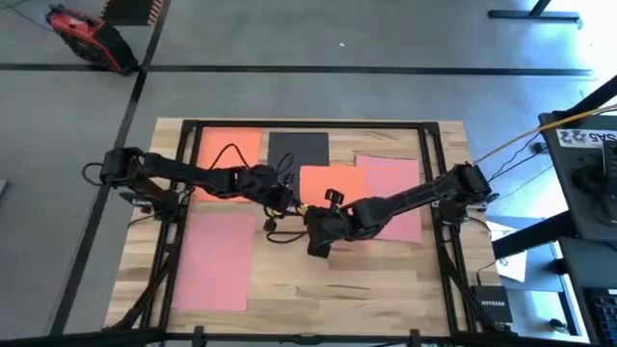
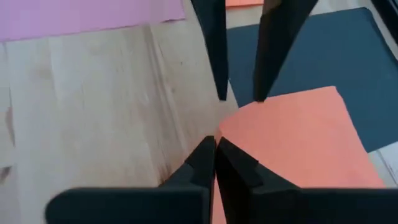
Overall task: Organize paper
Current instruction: Stack the orange color paper on top of the other orange color paper
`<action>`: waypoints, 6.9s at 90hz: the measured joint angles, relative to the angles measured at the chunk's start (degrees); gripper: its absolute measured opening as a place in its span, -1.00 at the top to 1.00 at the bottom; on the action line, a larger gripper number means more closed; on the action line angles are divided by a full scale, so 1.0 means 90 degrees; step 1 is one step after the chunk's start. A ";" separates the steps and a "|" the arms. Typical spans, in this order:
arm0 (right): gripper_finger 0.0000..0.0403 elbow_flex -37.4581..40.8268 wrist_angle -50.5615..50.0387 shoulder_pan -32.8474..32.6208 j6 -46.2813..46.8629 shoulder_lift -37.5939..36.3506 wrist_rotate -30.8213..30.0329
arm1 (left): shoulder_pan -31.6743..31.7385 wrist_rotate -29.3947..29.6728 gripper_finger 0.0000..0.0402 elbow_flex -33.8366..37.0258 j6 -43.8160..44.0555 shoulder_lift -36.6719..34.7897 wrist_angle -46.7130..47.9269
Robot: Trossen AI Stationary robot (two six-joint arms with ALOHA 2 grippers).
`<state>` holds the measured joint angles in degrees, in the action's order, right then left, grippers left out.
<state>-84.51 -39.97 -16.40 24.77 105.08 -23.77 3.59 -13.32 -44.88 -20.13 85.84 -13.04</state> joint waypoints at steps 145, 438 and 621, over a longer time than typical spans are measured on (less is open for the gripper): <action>0.50 0.0007 -0.0639 0.0160 -0.0127 -0.0269 0.0258 | 0.0024 0.1136 1.00 -0.0024 -0.0927 -0.0491 0.1927; 0.45 0.0119 -0.0860 0.1712 -0.1866 -0.0372 0.1436 | -0.0793 0.5889 1.00 0.0736 1.4237 -0.3357 0.9073; 0.45 0.0559 -0.0044 0.1739 -0.1982 -0.0369 0.1611 | -0.1395 0.4930 0.46 -0.0559 1.2544 -0.3087 1.1038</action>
<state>-79.48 -40.37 -0.76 6.94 101.75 -9.27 -8.97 31.05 -49.91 92.77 58.06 86.30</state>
